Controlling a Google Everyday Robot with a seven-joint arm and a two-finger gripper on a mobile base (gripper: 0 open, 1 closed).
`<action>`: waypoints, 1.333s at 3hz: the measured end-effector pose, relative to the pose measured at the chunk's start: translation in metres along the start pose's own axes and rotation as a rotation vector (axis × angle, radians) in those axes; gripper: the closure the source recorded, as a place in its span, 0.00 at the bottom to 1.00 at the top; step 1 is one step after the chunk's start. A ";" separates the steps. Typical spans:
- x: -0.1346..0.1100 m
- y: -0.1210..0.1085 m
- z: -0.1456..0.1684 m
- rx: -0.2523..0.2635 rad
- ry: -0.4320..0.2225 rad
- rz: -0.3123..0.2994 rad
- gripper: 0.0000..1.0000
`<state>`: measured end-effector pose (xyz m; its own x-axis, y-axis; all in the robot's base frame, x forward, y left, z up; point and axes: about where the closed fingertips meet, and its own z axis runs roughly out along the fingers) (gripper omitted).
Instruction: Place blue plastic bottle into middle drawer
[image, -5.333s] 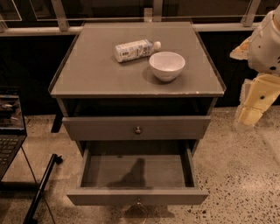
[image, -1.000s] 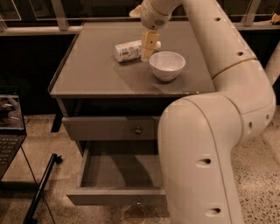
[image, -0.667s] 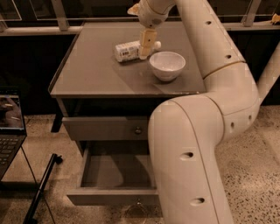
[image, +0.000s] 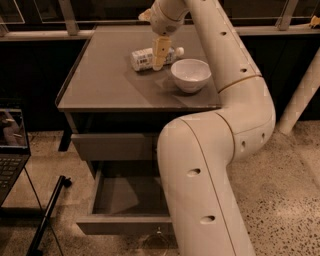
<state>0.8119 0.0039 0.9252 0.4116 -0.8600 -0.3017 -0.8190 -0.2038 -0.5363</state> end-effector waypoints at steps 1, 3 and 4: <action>-0.006 0.010 0.021 -0.051 -0.020 0.003 0.00; -0.015 0.038 0.053 -0.173 -0.041 0.021 0.00; -0.015 0.038 0.053 -0.176 -0.042 0.021 0.00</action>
Offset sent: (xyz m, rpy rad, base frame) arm 0.0964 0.0049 0.0087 -0.0493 0.2503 0.0761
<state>0.7960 0.0339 0.8671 0.4067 -0.8456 -0.3458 -0.8834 -0.2676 -0.3847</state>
